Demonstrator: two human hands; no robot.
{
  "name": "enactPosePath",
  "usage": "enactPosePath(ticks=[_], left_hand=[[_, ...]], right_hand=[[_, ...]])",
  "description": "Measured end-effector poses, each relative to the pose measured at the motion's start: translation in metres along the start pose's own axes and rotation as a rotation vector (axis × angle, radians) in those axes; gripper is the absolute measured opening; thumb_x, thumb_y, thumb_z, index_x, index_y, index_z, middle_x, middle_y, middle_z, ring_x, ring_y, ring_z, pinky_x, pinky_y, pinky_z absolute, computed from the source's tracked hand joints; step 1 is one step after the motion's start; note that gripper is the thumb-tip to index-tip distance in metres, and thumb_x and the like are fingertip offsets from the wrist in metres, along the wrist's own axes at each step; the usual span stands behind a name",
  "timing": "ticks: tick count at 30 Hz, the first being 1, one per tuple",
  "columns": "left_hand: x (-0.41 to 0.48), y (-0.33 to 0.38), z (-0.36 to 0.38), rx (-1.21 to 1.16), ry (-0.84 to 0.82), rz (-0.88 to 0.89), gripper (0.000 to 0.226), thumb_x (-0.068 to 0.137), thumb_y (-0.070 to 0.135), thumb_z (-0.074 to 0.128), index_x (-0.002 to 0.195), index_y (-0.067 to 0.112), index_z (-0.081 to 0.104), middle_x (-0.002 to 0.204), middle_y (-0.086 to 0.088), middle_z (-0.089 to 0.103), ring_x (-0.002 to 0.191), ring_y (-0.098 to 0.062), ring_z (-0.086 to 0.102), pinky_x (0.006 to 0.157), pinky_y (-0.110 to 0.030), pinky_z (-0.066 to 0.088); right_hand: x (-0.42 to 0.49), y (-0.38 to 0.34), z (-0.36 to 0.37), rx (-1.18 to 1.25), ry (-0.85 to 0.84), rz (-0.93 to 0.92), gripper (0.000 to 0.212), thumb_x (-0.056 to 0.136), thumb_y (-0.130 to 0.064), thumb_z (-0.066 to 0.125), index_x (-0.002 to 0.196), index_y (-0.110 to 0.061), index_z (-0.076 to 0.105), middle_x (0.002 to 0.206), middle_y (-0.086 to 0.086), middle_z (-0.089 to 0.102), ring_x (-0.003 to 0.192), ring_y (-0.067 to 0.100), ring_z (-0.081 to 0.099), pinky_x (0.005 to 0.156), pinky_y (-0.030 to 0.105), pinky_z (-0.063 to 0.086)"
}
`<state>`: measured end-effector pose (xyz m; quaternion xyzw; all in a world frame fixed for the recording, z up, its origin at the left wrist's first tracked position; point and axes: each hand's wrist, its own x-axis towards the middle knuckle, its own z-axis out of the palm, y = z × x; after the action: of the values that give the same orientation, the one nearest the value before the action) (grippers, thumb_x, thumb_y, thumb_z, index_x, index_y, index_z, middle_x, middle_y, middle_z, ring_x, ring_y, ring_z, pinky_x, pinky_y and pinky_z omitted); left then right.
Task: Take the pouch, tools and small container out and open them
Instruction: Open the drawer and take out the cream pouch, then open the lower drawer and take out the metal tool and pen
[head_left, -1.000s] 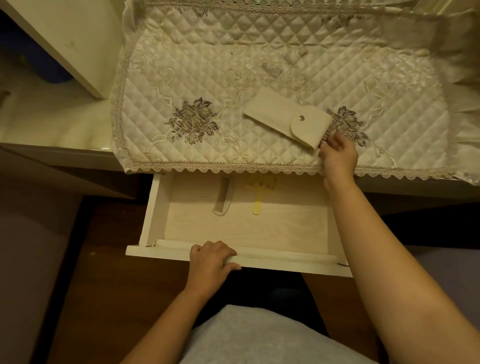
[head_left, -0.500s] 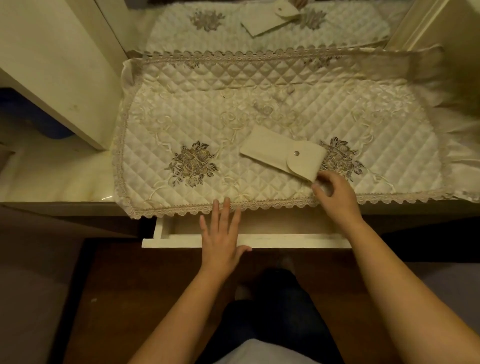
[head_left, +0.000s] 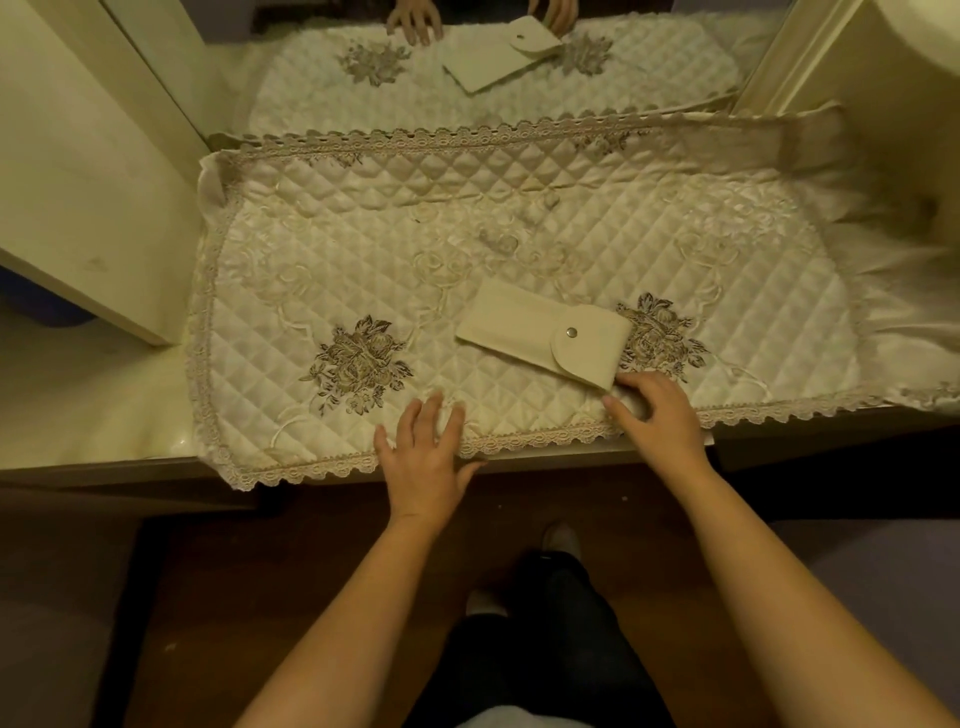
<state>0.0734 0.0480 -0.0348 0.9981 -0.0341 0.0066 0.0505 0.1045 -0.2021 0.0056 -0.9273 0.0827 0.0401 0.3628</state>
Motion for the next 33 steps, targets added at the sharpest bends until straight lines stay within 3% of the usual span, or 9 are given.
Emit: enactPosePath(ticks=[10, 16, 18, 21, 23, 26, 30, 33], left_hand=[[0.007, 0.009, -0.008, -0.054, -0.05, -0.079, 0.079, 0.03, 0.031, 0.088, 0.101, 0.019, 0.055, 0.111, -0.013, 0.064, 0.108, -0.025, 0.038, 0.079, -0.051, 0.048], [0.012, 0.019, -0.024, -0.004, -0.145, -0.122, 0.07, 0.033, 0.023, 0.088, 0.095, 0.015, 0.055, 0.108, -0.013, 0.063, 0.099, -0.034, 0.059, 0.075, -0.046, 0.05], [0.011, 0.026, -0.035, -0.031, -0.177, -0.147, 0.065, 0.045, 0.019, 0.085, 0.102, 0.012, 0.054, 0.118, -0.016, 0.058, 0.109, -0.036, 0.054, 0.083, -0.049, 0.048], [-0.004, 0.033, -0.051, -0.076, -0.27, -0.149, 0.067, 0.072, 0.031, 0.071, 0.127, 0.013, 0.038, 0.144, -0.015, 0.033, 0.134, -0.033, 0.028, 0.108, -0.049, 0.028], [-0.025, 0.029, -0.062, -0.178, -0.252, -0.254, 0.057, 0.081, 0.032, 0.061, 0.13, 0.014, 0.037, 0.144, -0.011, 0.034, 0.133, -0.028, 0.03, 0.109, -0.043, 0.027], [-0.066, 0.013, -0.078, -0.364, -0.199, -0.532, 0.043, 0.088, 0.028, 0.052, 0.128, 0.015, 0.041, 0.137, -0.006, 0.044, 0.124, -0.022, 0.043, 0.102, -0.04, 0.038], [-0.126, -0.024, -0.085, -0.582, -0.247, -0.903, 0.035, 0.091, 0.026, 0.048, 0.124, 0.016, 0.045, 0.13, -0.008, 0.049, 0.113, -0.024, 0.05, 0.087, -0.037, 0.047], [-0.171, -0.052, -0.081, -0.749, -0.212, -1.12, 0.029, 0.091, 0.021, 0.049, 0.118, 0.011, 0.05, 0.122, -0.014, 0.056, 0.106, -0.026, 0.053, 0.081, -0.034, 0.044]], right_hand=[[-0.004, 0.0, 0.002, -0.072, -0.006, -0.045, 0.031, 0.084, -0.026, 0.06, 0.111, -0.011, 0.06, 0.115, 0.008, 0.061, 0.11, 0.024, 0.05, 0.082, 0.027, 0.033], [-0.002, -0.003, -0.008, -0.055, -0.094, -0.045, 0.031, 0.086, -0.025, 0.058, 0.113, -0.01, 0.058, 0.116, 0.008, 0.057, 0.113, 0.023, 0.047, 0.084, 0.025, 0.032], [-0.004, -0.006, -0.016, -0.018, -0.139, -0.048, 0.029, 0.086, -0.023, 0.057, 0.111, -0.007, 0.057, 0.11, 0.009, 0.055, 0.108, 0.022, 0.048, 0.083, 0.024, 0.032], [-0.015, -0.012, -0.026, -0.003, -0.187, -0.084, 0.029, 0.088, -0.023, 0.054, 0.113, -0.009, 0.056, 0.107, 0.003, 0.053, 0.104, 0.012, 0.047, 0.084, 0.023, 0.035], [-0.023, -0.014, -0.028, -0.015, -0.25, -0.145, 0.029, 0.088, -0.023, 0.054, 0.114, -0.011, 0.056, 0.109, 0.003, 0.055, 0.104, 0.014, 0.05, 0.085, 0.023, 0.037], [-0.032, -0.021, -0.024, -0.08, -0.388, -0.265, 0.032, 0.088, -0.024, 0.054, 0.118, -0.013, 0.055, 0.114, 0.003, 0.057, 0.108, 0.016, 0.052, 0.088, 0.02, 0.035], [-0.041, -0.042, -0.002, -0.183, -0.635, -0.368, 0.041, 0.09, -0.03, 0.052, 0.129, -0.018, 0.048, 0.13, 0.001, 0.053, 0.123, 0.014, 0.045, 0.097, 0.019, 0.031], [-0.045, -0.068, 0.03, -0.26, -0.861, -0.364, 0.045, 0.089, -0.032, 0.051, 0.132, -0.02, 0.044, 0.137, -0.001, 0.049, 0.126, 0.014, 0.045, 0.101, 0.024, 0.035]])
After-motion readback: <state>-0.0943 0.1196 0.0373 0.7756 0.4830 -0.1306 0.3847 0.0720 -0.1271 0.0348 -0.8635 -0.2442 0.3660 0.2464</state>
